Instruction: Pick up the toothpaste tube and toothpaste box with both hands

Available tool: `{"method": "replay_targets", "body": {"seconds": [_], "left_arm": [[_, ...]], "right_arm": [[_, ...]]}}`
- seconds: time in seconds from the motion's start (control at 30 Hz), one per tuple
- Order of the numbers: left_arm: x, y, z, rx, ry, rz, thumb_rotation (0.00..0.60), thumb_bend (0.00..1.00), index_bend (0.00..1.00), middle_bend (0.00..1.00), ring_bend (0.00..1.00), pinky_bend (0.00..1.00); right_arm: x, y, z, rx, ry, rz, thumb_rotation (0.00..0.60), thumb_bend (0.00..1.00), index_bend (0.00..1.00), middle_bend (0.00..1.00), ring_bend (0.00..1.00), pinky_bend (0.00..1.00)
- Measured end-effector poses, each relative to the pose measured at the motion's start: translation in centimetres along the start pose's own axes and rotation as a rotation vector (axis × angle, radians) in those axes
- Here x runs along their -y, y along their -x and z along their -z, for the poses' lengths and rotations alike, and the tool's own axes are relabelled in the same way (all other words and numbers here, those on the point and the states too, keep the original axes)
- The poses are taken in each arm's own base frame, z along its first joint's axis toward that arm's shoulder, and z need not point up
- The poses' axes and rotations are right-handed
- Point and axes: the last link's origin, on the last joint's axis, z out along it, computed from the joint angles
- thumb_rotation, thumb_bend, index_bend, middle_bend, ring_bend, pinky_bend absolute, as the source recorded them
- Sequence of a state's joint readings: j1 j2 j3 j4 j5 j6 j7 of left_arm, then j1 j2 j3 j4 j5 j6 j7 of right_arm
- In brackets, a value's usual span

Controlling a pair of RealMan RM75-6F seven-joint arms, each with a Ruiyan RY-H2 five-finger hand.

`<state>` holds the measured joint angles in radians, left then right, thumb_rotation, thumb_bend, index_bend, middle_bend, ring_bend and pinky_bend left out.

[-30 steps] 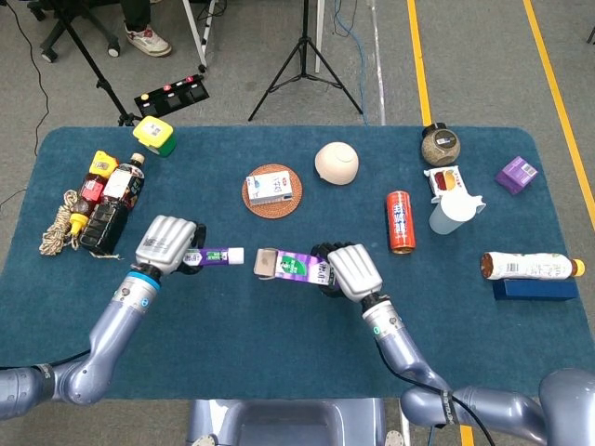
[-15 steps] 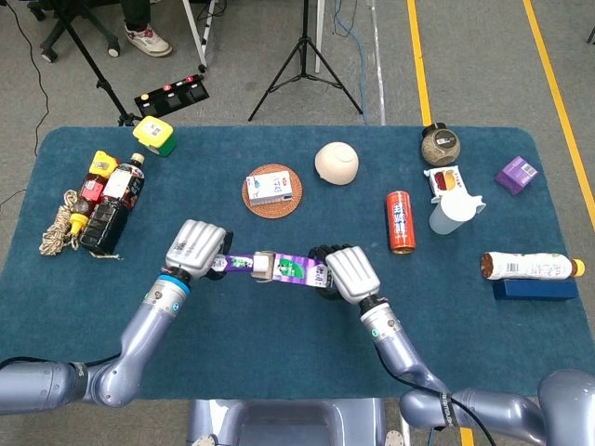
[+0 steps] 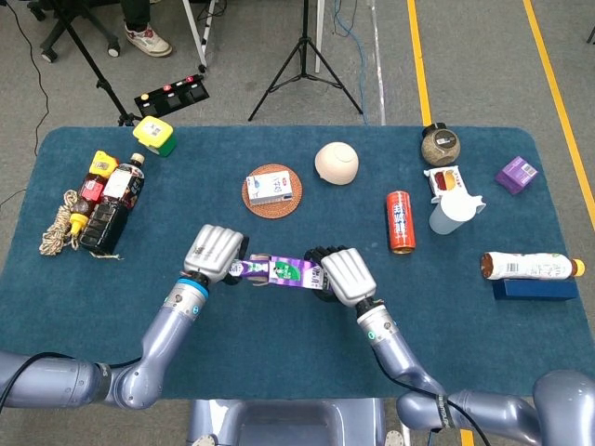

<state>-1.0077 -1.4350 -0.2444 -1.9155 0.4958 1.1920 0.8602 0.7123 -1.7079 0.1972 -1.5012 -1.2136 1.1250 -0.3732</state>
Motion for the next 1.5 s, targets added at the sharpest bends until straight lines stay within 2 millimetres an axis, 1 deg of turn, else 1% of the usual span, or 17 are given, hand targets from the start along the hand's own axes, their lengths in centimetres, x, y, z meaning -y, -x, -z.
{"method": "replay_targets", "body": {"seconds": [0.27, 0.37, 0.43, 0.47, 0.53, 0.63, 0.67, 0.7, 0.77, 0.8, 0.93, 1.03, 1.13, 1.27, 1.33, 1.5], "left_arm": [[-0.6, 0.6, -0.4, 0.004, -0.004, -0.006, 0.600, 0.38, 0.65, 0.53, 0.53, 0.72], [-1.1, 1.0, -0.6, 0.004, -0.001, 0.004, 0.600, 0.38, 0.65, 0.53, 0.53, 0.70], [-1.3, 1.1, -0.6, 0.000, 0.005, 0.015, 0.600, 0.37, 0.64, 0.52, 0.51, 0.68], [-1.4, 1.0, -0.6, -0.004, 0.010, 0.027, 0.600, 0.36, 0.62, 0.49, 0.48, 0.65], [-1.5, 1.0, -0.5, -0.009, 0.019, 0.051, 0.600, 0.35, 0.51, 0.38, 0.41, 0.62], [-1.7, 0.8, -0.3, -0.023, 0.039, 0.091, 0.600, 0.31, 0.27, 0.17, 0.27, 0.56], [-1.6, 0.6, -0.2, -0.032, 0.048, 0.102, 0.600, 0.29, 0.21, 0.12, 0.24, 0.55], [-1.6, 0.4, -0.1, -0.038, 0.054, 0.110, 0.600, 0.28, 0.12, 0.06, 0.20, 0.52], [-1.5, 0.1, 0.2, -0.050, 0.068, 0.130, 0.600, 0.26, 0.03, 0.01, 0.15, 0.50], [-1.4, -0.1, 0.3, -0.055, 0.073, 0.136, 0.600, 0.25, 0.00, 0.00, 0.14, 0.50], [-1.3, -1.1, 0.9, -0.097, 0.102, 0.165, 0.600, 0.25, 0.00, 0.00, 0.13, 0.49], [-0.8, -2.5, 1.6, -0.150, 0.127, 0.194, 0.600, 0.25, 0.00, 0.00, 0.12, 0.49], [0.3, -4.3, 2.6, -0.211, 0.141, 0.222, 0.600, 0.24, 0.00, 0.00, 0.12, 0.49], [2.4, -6.5, 3.8, -0.275, 0.129, 0.255, 0.600, 0.24, 0.00, 0.00, 0.12, 0.49], [3.5, -7.2, 4.3, -0.298, 0.116, 0.265, 0.600, 0.24, 0.00, 0.00, 0.12, 0.49], [7.1, -9.0, 5.5, -0.351, 0.057, 0.285, 0.600, 0.24, 0.00, 0.00, 0.12, 0.49]], "right_arm": [[0.4, 0.1, 0.0, -0.001, -0.005, -0.026, 0.600, 0.50, 0.45, 0.48, 0.50, 0.60], [0.6, 0.1, 0.0, -0.003, -0.011, -0.039, 0.600, 0.50, 0.45, 0.48, 0.50, 0.60], [0.6, 0.0, 0.0, -0.006, -0.012, -0.045, 0.600, 0.50, 0.45, 0.48, 0.50, 0.60], [0.6, 0.0, 0.0, -0.007, -0.012, -0.049, 0.600, 0.50, 0.45, 0.48, 0.50, 0.60], [0.5, 0.0, 0.0, -0.011, -0.011, -0.061, 0.600, 0.50, 0.45, 0.48, 0.50, 0.60], [0.3, -0.1, 0.1, -0.017, -0.007, -0.079, 0.600, 0.50, 0.45, 0.48, 0.50, 0.60], [0.2, -0.1, 0.1, -0.019, -0.006, -0.084, 0.600, 0.50, 0.45, 0.48, 0.50, 0.60], [0.1, -0.1, 0.1, -0.021, -0.005, -0.088, 0.600, 0.51, 0.45, 0.48, 0.50, 0.60], [-0.1, -0.2, 0.0, -0.027, -0.003, -0.095, 0.600, 0.51, 0.45, 0.48, 0.50, 0.60], [-0.3, -0.2, 0.0, -0.030, -0.002, -0.097, 0.600, 0.51, 0.45, 0.48, 0.50, 0.60], [-0.9, -0.3, 0.0, -0.038, 0.007, -0.106, 0.600, 0.51, 0.45, 0.48, 0.50, 0.60], [-1.7, -0.4, 0.0, -0.042, 0.021, -0.109, 0.600, 0.51, 0.45, 0.48, 0.50, 0.60], [-2.5, -0.6, 0.1, -0.045, 0.034, -0.108, 0.600, 0.51, 0.45, 0.48, 0.50, 0.60], [-3.1, -0.7, 0.1, -0.052, 0.042, -0.123, 0.600, 0.51, 0.45, 0.48, 0.50, 0.60], [-3.3, -0.9, 0.1, -0.061, 0.044, -0.145, 0.600, 0.51, 0.45, 0.48, 0.50, 0.60], [-3.8, -1.1, 0.0, -0.097, 0.047, -0.239, 0.600, 0.51, 0.45, 0.48, 0.50, 0.60]]}}
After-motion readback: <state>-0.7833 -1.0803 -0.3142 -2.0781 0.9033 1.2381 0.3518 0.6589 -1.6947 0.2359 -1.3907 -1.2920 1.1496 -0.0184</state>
